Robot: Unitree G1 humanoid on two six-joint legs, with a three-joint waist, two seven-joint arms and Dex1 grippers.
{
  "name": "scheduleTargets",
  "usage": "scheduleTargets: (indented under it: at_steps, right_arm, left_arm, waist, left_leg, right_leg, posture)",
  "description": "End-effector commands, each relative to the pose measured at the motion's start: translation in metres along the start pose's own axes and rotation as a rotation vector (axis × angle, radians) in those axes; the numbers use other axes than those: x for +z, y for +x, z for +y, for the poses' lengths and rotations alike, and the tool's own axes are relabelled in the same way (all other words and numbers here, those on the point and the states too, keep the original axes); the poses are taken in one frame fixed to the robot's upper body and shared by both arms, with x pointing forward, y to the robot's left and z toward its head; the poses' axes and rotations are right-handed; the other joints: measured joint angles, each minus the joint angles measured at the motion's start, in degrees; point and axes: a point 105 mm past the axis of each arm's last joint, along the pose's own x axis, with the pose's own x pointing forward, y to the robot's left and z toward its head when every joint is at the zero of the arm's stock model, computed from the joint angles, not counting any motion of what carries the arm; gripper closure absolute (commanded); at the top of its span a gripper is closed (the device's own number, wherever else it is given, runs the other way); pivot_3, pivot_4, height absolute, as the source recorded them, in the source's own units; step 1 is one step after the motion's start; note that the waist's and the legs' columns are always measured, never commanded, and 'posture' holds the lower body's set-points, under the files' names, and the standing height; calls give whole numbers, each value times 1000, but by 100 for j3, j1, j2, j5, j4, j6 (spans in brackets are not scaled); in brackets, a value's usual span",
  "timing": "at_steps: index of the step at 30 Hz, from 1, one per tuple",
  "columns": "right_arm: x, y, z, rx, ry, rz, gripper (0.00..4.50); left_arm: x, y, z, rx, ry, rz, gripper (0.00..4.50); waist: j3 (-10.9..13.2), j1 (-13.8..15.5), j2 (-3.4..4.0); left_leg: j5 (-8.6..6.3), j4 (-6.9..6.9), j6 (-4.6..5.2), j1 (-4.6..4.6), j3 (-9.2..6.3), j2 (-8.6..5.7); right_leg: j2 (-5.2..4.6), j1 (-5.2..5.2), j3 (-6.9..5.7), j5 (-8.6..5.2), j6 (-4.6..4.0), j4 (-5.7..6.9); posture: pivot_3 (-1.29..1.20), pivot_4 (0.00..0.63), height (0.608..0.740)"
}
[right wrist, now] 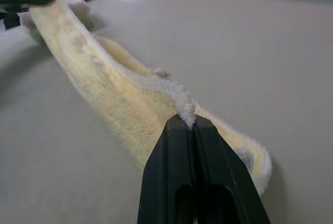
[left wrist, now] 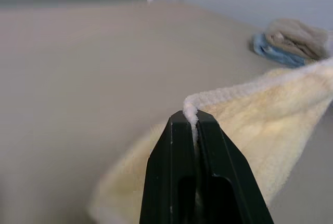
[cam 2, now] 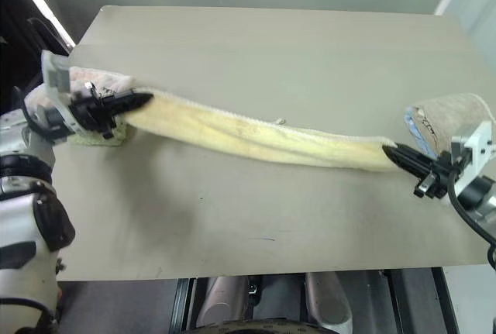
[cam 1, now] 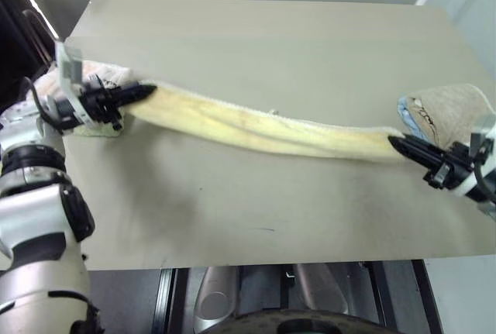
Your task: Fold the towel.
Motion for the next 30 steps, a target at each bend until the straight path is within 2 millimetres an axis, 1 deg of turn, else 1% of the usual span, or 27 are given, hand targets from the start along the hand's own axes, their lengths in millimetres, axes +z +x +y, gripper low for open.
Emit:
scheduleTargets:
  at_steps: [1, 2, 4, 7, 12, 13, 15, 17, 22, 25, 26, 30]
  right_arm:
    - [4, -17, 1, -45, -21, 2, 4500]
    - [3, -19, 3, -47, -18, 7, 4500]
    - [-5, -23, 12, -42, 10, 34, 4500]
    - [-15, -24, 24, -29, 45, 48, 4500]
    - [-34, -29, 38, -4, 76, 104, 4500]
    - [-37, -30, 43, 10, 65, 123, 4500]
    - [-41, -31, 49, 30, 49, 157, 4500]
    - [-46, -33, 54, 44, 34, 185, 4500]
    - [-51, -38, 54, 39, 15, 214, 4500]
    - [-73, -50, 56, 72, -41, 326, 4500]
    - [-75, -52, 55, 76, -48, 337, 4500]
    - [-62, -45, 47, 59, -67, 278, 4500]
  left_arm:
    - [18, -12, -19, -95, 7, 13, 4452]
    - [17, -15, -23, -106, -6, 22, 4452]
    - [15, -23, -31, -125, -49, 39, 4452]
    - [10, -31, -37, -129, -98, 73, 4452]
    - [-15, -49, -51, -135, -160, 234, 4452]
    - [-24, -56, -55, -132, -185, 287, 4452]
    - [-36, -65, -61, -132, -216, 354, 4452]
    - [-51, -75, -69, -139, -239, 427, 4452]
    - [-64, -86, -78, -139, -302, 446, 4452]
    - [-70, -87, -77, -135, -299, 448, 4452]
    - [-70, -86, -75, -132, -291, 441, 4452]
    - [-63, -82, -66, -110, -266, 394, 4452]
  waist:
    - [-2, 8, -3]
    - [-2, 10, -3]
    - [-7, 11, -4]
    - [-13, 11, -14]
    - [-14, 4, -15]
    - [-14, 3, -15]
    - [-15, -7, -15]
    - [-17, -12, -18]
    - [-18, -11, -18]
    - [-21, 7, -23]
    - [-25, 15, -29]
    - [-29, 17, -31]
  left_leg:
    - [-2, 0, 0, 0, 1, 0]
    - [-4, 0, -1, 1, 2, -1]
    - [-8, 0, -4, 8, 1, -1]
    - [-23, -2, -17, 29, -6, -1]
    - [-50, -2, -31, 73, -12, -2]
    - [-59, -2, -42, 78, -14, -2]
    - [-97, -3, -102, 80, -19, -1]
    - [-115, -3, -132, 79, -27, 0]
    - [-135, -3, -152, 76, -37, 1]
    - [-151, -3, -152, 71, -46, 1]
    - [-155, -3, -152, 67, -52, 1]
    - [-163, -3, -154, 49, -57, -1]
  right_leg:
    - [0, 1, 0, 0, 0, -1]
    - [0, 1, 0, 0, 0, -2]
    - [1, 9, 1, -1, -2, 0]
    - [6, 25, 2, -12, -12, 1]
    - [10, 63, 7, -35, -16, 1]
    - [10, 66, 8, -43, -17, 2]
    - [12, 62, 8, -67, 7, 3]
    - [17, 56, 8, -80, 14, 9]
    - [21, 47, 9, -94, -3, 13]
    - [21, 44, 8, -108, -9, 12]
    - [22, 42, 8, -113, -11, 12]
    - [23, 26, 8, -116, -18, 10]
  posture:
    - [0, 150, 697]
    - [0, 150, 697]
    - [0, 150, 697]
    - [0, 150, 697]
    - [0, 150, 697]
    - [0, 150, 697]
    - [0, 150, 697]
    - [0, 150, 697]
    - [0, 150, 697]
    - [0, 150, 697]
    - [0, 150, 697]
    - [0, 150, 697]
